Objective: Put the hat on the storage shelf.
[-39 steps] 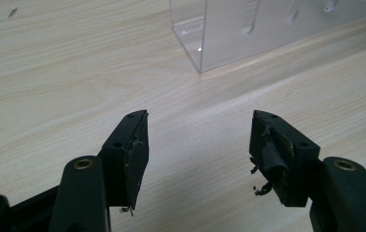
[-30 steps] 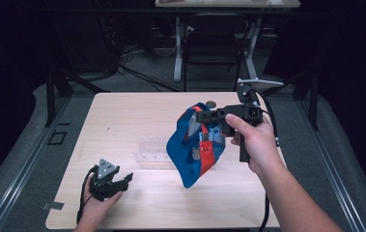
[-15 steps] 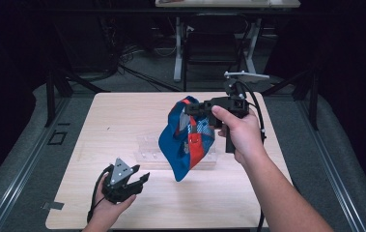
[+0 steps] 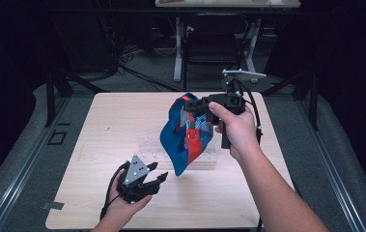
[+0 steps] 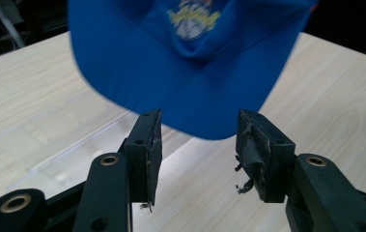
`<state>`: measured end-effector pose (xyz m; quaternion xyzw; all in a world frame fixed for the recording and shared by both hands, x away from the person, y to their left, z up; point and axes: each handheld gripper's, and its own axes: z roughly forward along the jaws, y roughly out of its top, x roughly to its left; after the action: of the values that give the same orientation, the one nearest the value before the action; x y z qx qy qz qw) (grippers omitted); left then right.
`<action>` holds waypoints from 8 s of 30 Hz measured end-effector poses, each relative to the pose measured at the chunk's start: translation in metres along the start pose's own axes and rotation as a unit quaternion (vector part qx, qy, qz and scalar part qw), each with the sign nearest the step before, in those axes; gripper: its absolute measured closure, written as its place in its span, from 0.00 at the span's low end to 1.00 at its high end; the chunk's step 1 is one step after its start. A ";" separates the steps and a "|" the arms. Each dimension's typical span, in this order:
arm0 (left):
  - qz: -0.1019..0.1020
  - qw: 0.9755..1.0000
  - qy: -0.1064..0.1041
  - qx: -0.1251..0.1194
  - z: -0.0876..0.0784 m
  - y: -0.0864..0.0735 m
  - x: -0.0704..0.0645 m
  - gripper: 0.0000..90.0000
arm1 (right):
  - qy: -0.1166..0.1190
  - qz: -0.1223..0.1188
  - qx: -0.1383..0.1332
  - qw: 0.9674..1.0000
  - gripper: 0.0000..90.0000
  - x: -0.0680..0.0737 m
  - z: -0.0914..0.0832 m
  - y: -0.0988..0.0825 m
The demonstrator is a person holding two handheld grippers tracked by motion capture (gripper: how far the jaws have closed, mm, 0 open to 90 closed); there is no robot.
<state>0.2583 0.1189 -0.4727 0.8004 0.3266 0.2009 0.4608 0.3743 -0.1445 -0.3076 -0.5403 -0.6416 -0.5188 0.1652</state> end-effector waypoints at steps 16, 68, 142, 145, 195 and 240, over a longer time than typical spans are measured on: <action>0.025 1.000 0.003 0.017 0.034 0.016 -0.027 0.63 | 0.000 0.003 -0.008 1.000 0.87 0.000 0.004 0.002; -0.020 1.000 0.007 0.022 0.052 0.000 0.033 0.98 | -0.003 0.013 0.000 1.000 0.87 -0.024 0.030 -0.003; -0.063 0.997 0.021 0.038 0.029 -0.025 0.057 0.68 | -0.068 0.022 0.007 0.997 0.77 -0.074 0.012 -0.020; -0.063 0.997 0.023 0.039 0.028 -0.027 0.058 0.68 | -0.072 0.020 0.009 0.997 0.76 -0.075 0.010 -0.022; -0.129 0.988 0.069 0.051 -0.002 -0.080 0.097 0.65 | -0.167 -0.004 -0.002 0.986 0.71 -0.133 -0.044 -0.099; -0.116 0.989 0.060 0.067 0.008 -0.088 0.089 0.61 | -0.244 -0.070 -0.012 0.967 0.62 -0.191 -0.022 -0.186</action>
<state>0.2964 0.2095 -0.5514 0.7725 0.4570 0.1719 0.4061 0.2746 -0.2399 -0.5369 -0.6062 -0.6923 -0.3894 -0.0400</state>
